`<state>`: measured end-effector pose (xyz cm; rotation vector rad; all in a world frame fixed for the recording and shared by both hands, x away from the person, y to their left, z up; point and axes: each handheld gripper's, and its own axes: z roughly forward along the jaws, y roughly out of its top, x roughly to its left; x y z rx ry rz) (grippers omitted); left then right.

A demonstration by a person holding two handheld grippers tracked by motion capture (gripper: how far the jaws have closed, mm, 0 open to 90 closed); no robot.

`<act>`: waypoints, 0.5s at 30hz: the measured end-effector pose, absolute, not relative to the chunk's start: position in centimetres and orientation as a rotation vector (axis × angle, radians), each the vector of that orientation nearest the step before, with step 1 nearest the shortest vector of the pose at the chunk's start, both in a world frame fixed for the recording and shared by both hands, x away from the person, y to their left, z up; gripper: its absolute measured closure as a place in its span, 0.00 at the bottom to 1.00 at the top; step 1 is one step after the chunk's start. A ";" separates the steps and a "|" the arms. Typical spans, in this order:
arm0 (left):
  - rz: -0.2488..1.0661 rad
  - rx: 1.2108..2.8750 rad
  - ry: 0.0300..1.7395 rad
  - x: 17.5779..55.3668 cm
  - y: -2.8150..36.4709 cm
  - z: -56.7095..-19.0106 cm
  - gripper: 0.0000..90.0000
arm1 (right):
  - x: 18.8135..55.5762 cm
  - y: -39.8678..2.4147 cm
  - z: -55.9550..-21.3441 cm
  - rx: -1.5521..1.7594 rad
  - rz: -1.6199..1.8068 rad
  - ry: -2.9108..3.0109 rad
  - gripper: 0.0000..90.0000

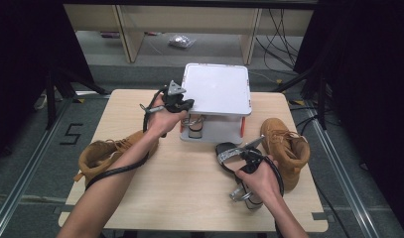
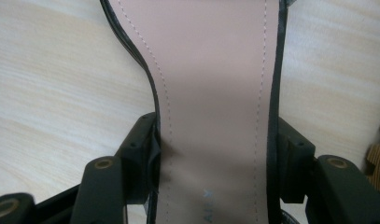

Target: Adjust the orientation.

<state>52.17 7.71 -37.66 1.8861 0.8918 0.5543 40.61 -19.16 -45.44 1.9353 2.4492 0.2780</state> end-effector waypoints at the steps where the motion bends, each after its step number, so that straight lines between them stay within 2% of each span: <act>1: 0.554 1.886 0.891 52.2 7.7 -37.7 1.00 | 40.6 -19.2 -45.4 1.935 0.278 2.449 0.49; 15: 0.552 1.886 0.891 52.2 7.7 -37.7 1.00 | 41.7 -19.1 -44.7 1.956 0.367 2.386 0.49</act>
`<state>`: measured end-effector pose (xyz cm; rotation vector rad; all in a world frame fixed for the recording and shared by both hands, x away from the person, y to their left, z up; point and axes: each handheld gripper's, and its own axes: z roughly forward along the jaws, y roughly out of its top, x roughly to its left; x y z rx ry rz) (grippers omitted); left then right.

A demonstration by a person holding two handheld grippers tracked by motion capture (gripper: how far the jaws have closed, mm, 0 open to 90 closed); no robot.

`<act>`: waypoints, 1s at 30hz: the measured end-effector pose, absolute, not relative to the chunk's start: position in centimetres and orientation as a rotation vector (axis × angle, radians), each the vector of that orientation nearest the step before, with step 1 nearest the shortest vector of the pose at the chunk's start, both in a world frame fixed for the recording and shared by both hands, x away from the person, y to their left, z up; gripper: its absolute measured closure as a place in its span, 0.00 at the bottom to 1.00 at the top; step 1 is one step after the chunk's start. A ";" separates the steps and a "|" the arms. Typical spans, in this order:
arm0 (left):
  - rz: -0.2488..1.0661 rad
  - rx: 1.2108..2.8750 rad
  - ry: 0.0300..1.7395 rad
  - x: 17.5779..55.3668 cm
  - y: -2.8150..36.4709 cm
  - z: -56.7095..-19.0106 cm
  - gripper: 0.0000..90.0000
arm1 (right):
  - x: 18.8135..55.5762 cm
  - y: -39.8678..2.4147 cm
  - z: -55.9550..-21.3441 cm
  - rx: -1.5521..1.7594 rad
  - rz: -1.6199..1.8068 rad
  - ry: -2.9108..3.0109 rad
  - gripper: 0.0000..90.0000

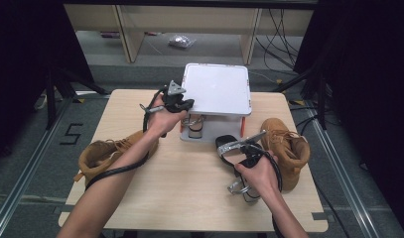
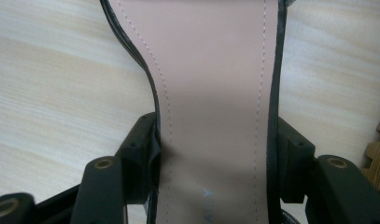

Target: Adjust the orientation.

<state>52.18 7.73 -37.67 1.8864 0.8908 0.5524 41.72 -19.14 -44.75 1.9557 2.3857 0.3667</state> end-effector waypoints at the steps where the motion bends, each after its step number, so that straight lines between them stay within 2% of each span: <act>1: 0.553 1.887 0.890 52.2 7.7 -37.7 1.00 | 41.9 -19.1 -44.7 1.969 0.378 2.365 0.49; 30: 0.555 1.887 0.889 52.2 7.7 -37.7 1.00 | 46.3 -17.5 -44.0 2.025 0.442 2.245 0.49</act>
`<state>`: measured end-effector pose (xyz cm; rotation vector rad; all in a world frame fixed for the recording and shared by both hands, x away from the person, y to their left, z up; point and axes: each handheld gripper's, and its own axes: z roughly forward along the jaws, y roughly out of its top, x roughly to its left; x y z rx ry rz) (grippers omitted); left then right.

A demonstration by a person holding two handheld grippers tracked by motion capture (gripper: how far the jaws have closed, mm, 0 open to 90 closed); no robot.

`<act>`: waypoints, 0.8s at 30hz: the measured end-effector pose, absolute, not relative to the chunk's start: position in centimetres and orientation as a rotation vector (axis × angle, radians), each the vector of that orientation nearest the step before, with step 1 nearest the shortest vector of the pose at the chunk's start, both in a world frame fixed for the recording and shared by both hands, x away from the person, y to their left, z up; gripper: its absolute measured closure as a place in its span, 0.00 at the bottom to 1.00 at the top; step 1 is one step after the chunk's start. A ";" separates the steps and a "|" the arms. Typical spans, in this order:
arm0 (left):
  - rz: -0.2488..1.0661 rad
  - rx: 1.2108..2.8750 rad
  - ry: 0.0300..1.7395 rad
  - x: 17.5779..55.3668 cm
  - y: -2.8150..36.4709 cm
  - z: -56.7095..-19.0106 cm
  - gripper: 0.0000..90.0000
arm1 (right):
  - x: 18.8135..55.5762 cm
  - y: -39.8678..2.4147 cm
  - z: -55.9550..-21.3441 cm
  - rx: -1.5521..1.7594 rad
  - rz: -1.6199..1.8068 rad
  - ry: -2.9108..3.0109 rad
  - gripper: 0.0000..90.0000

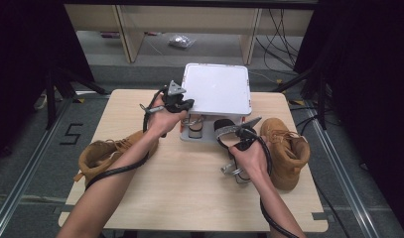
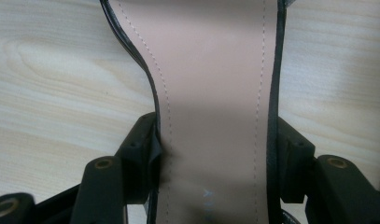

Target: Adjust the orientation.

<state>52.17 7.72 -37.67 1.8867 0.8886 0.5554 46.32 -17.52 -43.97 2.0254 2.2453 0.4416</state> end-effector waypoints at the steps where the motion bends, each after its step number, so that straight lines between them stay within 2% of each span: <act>1: 0.554 1.887 0.888 52.2 7.7 -37.7 1.00 | 46.5 -17.5 -44.0 2.017 0.438 2.255 0.49; 24: 0.554 1.885 0.887 52.2 7.7 -37.7 1.00 | 48.2 -16.1 -45.6 2.064 0.426 2.199 0.49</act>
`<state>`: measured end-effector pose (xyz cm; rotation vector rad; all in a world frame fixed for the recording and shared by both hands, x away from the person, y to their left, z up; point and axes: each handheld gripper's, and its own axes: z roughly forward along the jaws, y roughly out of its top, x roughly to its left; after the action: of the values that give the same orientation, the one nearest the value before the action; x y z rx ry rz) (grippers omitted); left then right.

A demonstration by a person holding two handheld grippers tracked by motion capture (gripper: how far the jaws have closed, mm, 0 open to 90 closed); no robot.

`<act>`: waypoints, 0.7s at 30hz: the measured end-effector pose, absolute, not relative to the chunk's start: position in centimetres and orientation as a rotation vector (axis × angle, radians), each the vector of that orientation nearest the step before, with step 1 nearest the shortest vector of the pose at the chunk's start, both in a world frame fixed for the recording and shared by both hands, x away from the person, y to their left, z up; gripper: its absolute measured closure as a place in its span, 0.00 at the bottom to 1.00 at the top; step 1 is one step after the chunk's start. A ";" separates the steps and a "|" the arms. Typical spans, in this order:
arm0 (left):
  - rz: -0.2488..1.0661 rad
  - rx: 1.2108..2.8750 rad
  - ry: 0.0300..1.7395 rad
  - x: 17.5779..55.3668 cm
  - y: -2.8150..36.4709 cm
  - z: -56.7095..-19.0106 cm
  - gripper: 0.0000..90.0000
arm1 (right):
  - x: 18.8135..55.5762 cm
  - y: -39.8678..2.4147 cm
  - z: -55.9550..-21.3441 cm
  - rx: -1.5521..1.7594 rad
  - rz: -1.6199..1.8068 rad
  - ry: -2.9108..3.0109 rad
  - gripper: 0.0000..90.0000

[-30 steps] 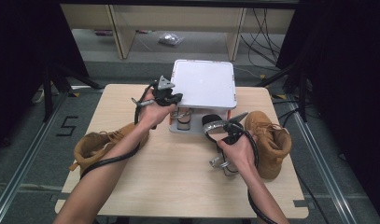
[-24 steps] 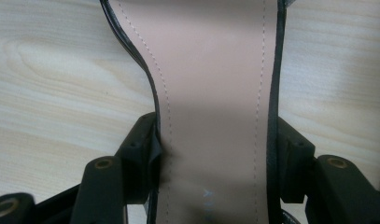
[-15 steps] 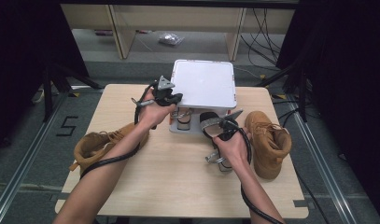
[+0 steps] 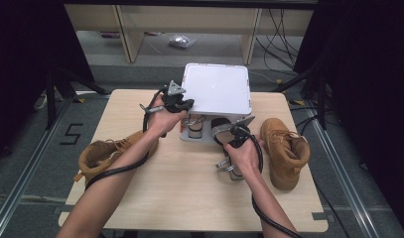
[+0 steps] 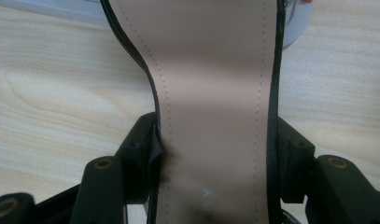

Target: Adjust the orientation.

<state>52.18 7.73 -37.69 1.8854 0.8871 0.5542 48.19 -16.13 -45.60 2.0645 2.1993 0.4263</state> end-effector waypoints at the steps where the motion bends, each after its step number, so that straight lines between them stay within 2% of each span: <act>1: 0.554 1.885 0.889 52.2 7.7 -37.7 1.00 | 48.3 -16.1 -45.7 2.043 0.435 2.210 0.49; 7: 0.556 1.887 0.888 52.2 7.7 -37.7 1.00 | 48.4 -15.6 -45.9 2.145 0.427 2.154 0.49; 21: 0.556 1.886 0.887 52.2 7.7 -37.7 1.00 | 48.7 -15.9 -46.7 2.065 0.460 2.194 0.48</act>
<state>52.15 7.72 -37.69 1.8861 0.8872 0.5562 48.70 -15.93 -46.74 2.0646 2.1944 0.4599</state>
